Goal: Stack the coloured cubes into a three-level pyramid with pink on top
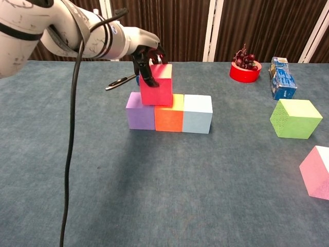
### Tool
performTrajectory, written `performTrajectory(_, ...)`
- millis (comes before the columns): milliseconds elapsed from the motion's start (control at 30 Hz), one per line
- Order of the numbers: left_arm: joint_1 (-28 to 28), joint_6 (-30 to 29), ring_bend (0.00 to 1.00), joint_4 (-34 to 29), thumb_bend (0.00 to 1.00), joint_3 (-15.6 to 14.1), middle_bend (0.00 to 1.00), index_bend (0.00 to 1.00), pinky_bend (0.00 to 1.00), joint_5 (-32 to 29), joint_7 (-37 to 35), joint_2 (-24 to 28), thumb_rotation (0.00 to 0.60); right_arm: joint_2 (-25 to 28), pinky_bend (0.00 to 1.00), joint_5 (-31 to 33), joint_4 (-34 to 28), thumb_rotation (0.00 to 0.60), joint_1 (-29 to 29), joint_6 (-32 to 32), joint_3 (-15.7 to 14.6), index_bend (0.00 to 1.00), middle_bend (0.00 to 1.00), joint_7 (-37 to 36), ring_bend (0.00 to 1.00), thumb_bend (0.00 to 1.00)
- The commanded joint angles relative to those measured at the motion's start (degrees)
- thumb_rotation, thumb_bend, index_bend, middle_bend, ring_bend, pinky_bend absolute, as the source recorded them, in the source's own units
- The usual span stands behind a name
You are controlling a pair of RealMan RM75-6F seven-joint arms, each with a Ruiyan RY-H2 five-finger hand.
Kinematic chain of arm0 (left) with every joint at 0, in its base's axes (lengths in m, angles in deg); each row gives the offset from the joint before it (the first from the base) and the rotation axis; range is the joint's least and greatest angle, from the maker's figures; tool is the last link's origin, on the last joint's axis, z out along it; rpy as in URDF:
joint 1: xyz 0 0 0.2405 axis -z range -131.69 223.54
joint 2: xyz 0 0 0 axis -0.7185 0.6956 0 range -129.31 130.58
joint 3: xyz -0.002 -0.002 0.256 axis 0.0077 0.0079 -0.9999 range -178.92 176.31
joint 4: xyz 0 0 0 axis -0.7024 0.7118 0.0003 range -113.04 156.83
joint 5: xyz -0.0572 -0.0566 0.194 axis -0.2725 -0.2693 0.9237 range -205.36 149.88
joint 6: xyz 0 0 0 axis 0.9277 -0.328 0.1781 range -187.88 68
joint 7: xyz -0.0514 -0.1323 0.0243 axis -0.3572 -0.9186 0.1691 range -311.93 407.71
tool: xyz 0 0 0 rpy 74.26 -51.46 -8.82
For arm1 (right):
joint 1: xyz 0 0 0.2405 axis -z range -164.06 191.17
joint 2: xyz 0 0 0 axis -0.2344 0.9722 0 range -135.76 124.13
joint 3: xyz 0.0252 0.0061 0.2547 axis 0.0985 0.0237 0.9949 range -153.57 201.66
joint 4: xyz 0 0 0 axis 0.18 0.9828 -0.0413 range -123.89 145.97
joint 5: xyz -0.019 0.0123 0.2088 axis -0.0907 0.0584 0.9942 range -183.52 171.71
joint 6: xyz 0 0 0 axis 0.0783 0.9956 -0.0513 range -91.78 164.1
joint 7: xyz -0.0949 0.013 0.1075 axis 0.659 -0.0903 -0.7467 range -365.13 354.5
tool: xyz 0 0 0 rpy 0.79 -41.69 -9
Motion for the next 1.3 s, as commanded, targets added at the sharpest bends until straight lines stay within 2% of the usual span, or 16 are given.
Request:
performTrajectory(33,0.0,0.0,0.47,0.4,0.38,-0.1,0.54,0.29,0.33,-0.1,0.0,-0.5,0.600,0.0,0.00,0.0,0.1,0.600,0.1,-0.1,0.0,0.12,0.10,-0.1,0.00,0.36)
performTrajectory(967,-0.1,0.0,0.47,0.7,0.38,-0.4,0.53,0.28,0.32,0.9,0.7,-1.4,0.600,0.0,0.00,-0.1,0.4,0.600,0.7,-0.1,0.5,0.11,0.10,-0.5,0.00,0.36)
performTrajectory(1300,-0.1,-0.7,0.45,0.7,0.38,-0.5,0.45,0.24,0.30,1.3,1.2,-1.6,0.600,0.0,0.00,-0.2,0.5,0.600,0.8,-0.2,0.6,0.11,0.10,-0.7,0.00,0.36)
